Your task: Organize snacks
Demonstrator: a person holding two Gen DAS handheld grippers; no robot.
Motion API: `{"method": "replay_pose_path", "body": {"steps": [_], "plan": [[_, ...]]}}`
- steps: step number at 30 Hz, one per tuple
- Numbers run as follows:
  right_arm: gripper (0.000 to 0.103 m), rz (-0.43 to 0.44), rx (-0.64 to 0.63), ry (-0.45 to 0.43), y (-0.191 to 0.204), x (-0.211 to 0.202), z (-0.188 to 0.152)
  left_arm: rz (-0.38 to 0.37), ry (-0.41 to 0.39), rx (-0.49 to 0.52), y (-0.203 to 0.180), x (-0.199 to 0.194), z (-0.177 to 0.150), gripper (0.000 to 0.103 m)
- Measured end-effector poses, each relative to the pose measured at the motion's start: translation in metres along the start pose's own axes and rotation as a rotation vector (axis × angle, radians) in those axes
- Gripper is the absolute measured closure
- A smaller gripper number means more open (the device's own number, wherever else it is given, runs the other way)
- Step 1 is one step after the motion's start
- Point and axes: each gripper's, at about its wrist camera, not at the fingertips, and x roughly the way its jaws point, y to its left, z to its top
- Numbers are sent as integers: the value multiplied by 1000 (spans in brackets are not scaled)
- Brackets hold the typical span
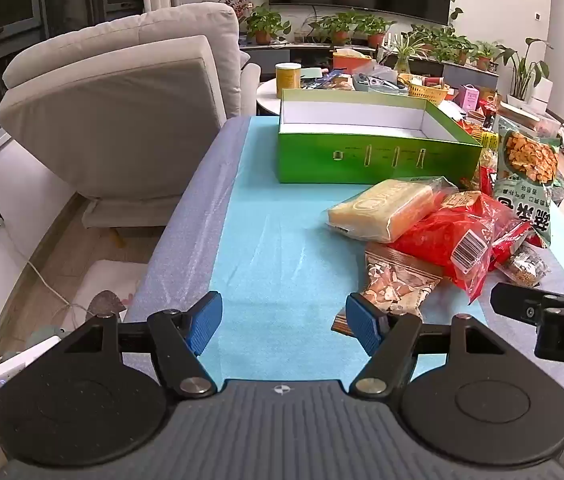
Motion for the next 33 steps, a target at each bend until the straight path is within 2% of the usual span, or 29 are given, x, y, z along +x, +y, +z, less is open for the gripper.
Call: {"method": "replay_pose_path", "body": {"steps": [13, 18, 33], "plan": [[20, -7, -3, 0, 0, 0, -1, 3, -3, 0, 0, 3, 0, 37], [20, -8, -4, 1, -1, 1, -2, -2, -4, 7, -15, 1, 5, 37], [20, -13, -5, 2, 0, 0, 0, -9, -8, 18, -6, 2, 0, 37]]}}
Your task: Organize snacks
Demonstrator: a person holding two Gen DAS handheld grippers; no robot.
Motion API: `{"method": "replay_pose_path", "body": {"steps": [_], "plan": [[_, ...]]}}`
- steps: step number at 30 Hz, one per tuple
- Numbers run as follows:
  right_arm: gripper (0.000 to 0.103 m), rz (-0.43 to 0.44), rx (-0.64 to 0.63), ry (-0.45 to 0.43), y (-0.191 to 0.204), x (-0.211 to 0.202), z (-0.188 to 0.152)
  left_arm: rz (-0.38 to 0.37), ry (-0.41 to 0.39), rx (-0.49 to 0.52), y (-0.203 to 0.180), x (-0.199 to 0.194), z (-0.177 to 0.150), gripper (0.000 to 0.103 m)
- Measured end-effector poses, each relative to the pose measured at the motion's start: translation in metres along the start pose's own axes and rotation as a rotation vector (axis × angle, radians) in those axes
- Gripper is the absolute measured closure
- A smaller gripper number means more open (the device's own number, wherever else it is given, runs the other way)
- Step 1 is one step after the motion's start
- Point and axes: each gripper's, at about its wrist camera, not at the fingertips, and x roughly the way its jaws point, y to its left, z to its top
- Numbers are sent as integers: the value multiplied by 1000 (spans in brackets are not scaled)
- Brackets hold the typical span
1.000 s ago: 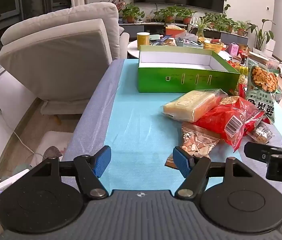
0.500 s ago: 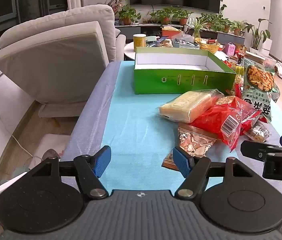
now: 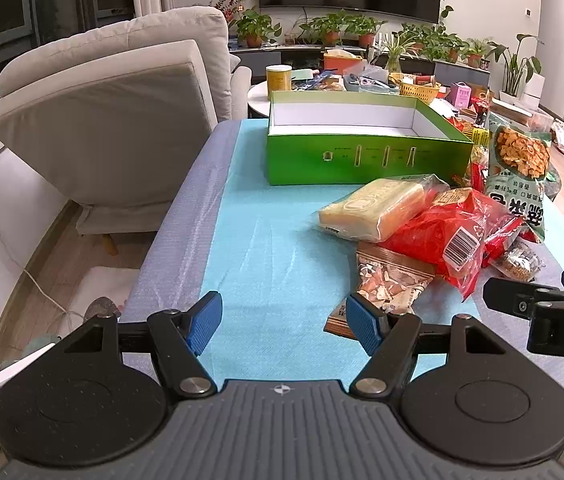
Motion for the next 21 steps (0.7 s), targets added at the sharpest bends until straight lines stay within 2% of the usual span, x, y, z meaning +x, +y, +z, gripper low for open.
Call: {"method": "replay_pose_path", "body": {"steps": [21], "plan": [[20, -1, 0, 6, -2, 4, -3, 5, 12, -5, 1, 5, -2, 37]]}}
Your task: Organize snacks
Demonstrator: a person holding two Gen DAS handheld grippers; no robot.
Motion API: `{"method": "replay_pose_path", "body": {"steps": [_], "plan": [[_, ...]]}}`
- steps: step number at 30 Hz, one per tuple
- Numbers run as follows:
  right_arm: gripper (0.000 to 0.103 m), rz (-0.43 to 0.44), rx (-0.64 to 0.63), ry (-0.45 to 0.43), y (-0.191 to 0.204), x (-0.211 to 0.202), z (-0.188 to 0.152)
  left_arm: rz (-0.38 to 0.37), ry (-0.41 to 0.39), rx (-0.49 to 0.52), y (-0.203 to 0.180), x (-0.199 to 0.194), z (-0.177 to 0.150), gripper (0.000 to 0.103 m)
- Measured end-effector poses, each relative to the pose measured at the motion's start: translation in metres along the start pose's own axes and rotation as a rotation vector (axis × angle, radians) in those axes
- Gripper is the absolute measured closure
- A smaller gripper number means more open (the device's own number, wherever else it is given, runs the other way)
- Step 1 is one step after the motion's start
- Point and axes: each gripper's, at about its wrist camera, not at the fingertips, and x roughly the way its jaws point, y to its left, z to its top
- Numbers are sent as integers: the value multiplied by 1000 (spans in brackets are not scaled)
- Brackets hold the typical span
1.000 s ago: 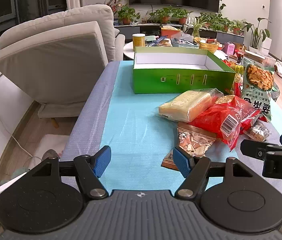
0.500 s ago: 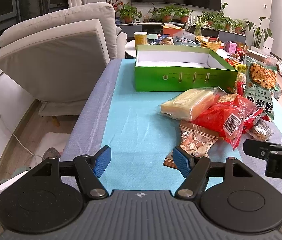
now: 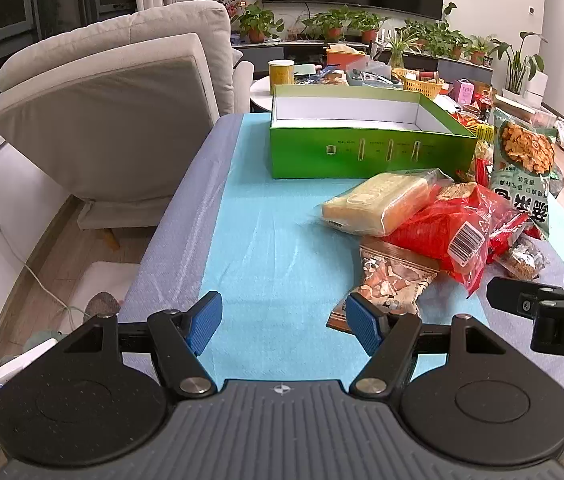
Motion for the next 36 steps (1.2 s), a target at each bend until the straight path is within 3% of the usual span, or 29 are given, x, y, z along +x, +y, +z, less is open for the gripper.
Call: {"method": "replay_pose_path", "body": {"steps": [36], "plan": [[21, 31, -37, -3, 1, 4, 13, 5, 35, 2, -3, 14, 7, 37]]}}
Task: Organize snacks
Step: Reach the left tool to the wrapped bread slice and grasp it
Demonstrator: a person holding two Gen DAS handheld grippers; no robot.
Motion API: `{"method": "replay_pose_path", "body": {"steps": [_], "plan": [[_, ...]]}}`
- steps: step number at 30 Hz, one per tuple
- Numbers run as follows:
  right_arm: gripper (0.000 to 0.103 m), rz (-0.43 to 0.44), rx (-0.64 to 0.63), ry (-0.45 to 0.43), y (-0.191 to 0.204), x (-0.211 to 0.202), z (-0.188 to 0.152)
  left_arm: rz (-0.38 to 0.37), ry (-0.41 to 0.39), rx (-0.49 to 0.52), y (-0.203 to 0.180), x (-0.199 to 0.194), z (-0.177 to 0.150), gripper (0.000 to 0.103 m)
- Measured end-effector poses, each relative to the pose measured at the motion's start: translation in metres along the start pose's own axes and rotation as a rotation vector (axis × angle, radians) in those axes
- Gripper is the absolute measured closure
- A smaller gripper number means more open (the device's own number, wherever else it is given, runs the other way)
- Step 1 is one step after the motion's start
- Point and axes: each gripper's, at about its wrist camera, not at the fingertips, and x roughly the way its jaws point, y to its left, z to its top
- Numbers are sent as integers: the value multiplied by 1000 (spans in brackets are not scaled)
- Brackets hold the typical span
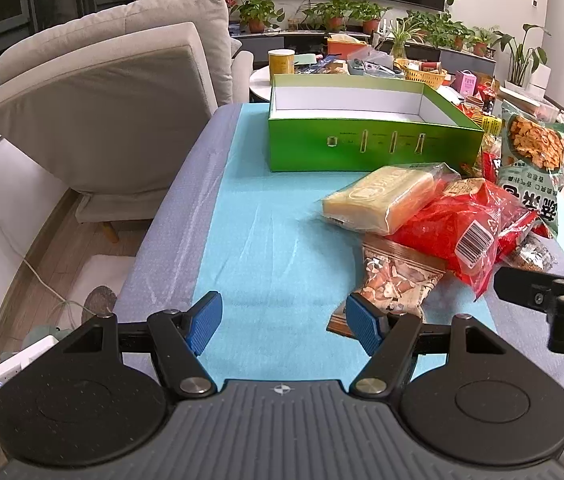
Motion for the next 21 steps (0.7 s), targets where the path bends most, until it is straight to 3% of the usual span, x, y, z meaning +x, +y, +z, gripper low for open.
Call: {"method": "replay_pose_path", "body": {"steps": [6, 10, 21], "plan": [[21, 61, -21, -53, -3, -10, 22, -20, -1, -14, 1, 3, 13, 37], [21, 102, -58, -77, -6, -7, 50, -77, -3, -84, 5, 7, 33, 37], [24, 163, -42, 75, -23, 74, 107, -168, 97, -174, 2, 51, 64, 37]]}}
